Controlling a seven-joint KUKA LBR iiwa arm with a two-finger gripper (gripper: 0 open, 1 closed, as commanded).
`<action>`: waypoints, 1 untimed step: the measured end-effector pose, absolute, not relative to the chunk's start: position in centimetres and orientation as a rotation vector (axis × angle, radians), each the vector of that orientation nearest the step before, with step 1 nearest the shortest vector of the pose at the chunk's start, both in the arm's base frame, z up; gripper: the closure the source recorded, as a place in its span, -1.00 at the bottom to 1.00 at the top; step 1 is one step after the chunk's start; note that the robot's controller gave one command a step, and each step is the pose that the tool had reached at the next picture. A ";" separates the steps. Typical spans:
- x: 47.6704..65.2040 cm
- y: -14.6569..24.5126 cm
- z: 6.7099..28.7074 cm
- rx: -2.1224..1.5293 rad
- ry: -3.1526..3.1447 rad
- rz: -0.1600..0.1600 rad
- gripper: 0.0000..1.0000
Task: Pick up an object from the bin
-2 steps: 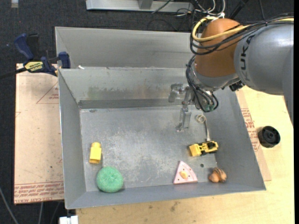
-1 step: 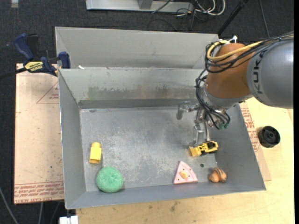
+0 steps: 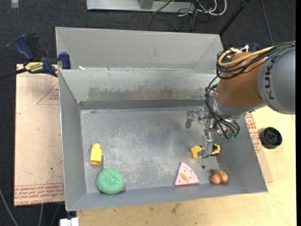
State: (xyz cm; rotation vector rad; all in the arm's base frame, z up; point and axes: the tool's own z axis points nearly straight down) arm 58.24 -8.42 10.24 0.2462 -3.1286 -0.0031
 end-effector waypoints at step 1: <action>59.2 -10.2 10.5 0.464 -3.112 0.000 -1.00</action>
Offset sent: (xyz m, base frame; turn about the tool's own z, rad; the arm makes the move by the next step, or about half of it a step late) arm -0.0128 -0.0277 -0.0324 -0.0398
